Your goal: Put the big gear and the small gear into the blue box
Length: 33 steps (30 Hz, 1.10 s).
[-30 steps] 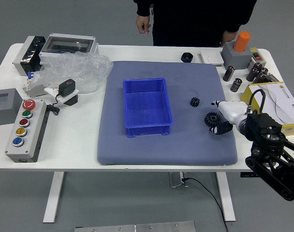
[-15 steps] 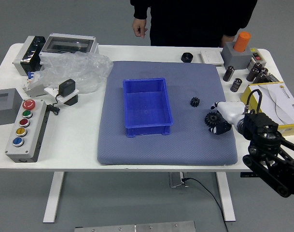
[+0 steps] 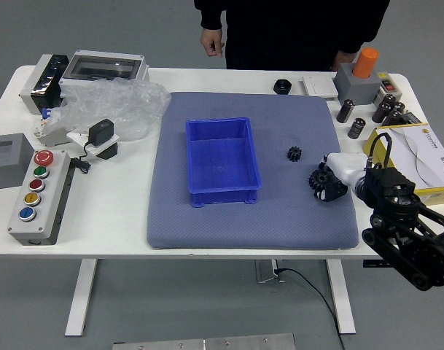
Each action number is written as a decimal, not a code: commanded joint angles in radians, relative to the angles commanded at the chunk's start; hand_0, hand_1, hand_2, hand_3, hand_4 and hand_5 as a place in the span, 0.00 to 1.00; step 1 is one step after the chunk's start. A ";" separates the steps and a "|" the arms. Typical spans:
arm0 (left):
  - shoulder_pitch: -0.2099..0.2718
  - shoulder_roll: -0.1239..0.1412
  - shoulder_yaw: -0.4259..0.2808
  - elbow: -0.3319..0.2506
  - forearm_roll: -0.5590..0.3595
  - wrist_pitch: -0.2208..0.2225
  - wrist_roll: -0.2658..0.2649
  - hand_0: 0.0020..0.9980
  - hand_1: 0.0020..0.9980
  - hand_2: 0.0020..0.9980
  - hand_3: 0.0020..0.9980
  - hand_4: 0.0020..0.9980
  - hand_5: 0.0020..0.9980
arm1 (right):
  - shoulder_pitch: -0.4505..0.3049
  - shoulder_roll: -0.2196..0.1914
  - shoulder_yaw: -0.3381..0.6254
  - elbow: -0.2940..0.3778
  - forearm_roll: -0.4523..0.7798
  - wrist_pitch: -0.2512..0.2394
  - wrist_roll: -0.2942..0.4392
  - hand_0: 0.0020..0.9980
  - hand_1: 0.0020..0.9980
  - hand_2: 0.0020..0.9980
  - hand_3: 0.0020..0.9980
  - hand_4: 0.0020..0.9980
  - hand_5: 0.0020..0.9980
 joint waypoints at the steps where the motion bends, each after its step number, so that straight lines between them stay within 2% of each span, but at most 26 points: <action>1: 0.000 0.000 0.000 0.000 -0.001 0.000 0.000 0.84 0.81 0.82 0.85 0.70 0.28 | 0.001 0.001 0.000 -0.002 0.001 -0.001 0.000 0.71 0.64 0.70 0.71 0.76 0.34; 2: 0.000 0.000 0.001 0.000 -0.001 0.000 0.000 0.84 0.81 0.82 0.85 0.70 0.28 | 0.001 0.002 -0.001 -0.004 0.002 -0.002 -0.001 0.68 0.61 0.65 0.67 0.68 0.36; 7: 0.000 -0.001 0.002 0.000 -0.003 0.000 0.000 0.84 0.81 0.82 0.85 0.70 0.28 | 0.002 0.004 -0.002 -0.010 0.007 -0.010 -0.002 0.68 0.61 0.65 0.67 0.68 0.36; 8: 0.000 -0.001 0.002 0.000 -0.003 0.000 0.000 0.84 0.81 0.82 0.85 0.70 0.28 | 0.002 0.004 -0.002 -0.011 0.008 -0.012 -0.002 0.63 0.57 0.61 0.66 0.60 0.34; 19: -0.001 -0.002 0.002 0.000 -0.004 0.001 0.000 0.84 0.81 0.82 0.85 0.70 0.28 | 0.001 0.009 0.002 -0.015 0.010 -0.048 -0.003 0.63 0.54 0.59 0.65 0.62 0.30; 20: -0.001 -0.002 0.002 0.000 -0.004 0.001 0.000 0.84 0.81 0.82 0.86 0.70 0.28 | 0.000 0.009 0.004 -0.015 0.009 -0.052 -0.003 0.64 0.53 0.56 0.65 0.63 0.26; 33: -0.002 -0.002 0.002 0.000 -0.005 0.001 0.000 0.84 0.81 0.82 0.86 0.70 0.28 | -0.008 0.011 0.042 0.012 -0.008 -0.078 -0.010 0.64 0.52 0.54 0.64 0.59 0.27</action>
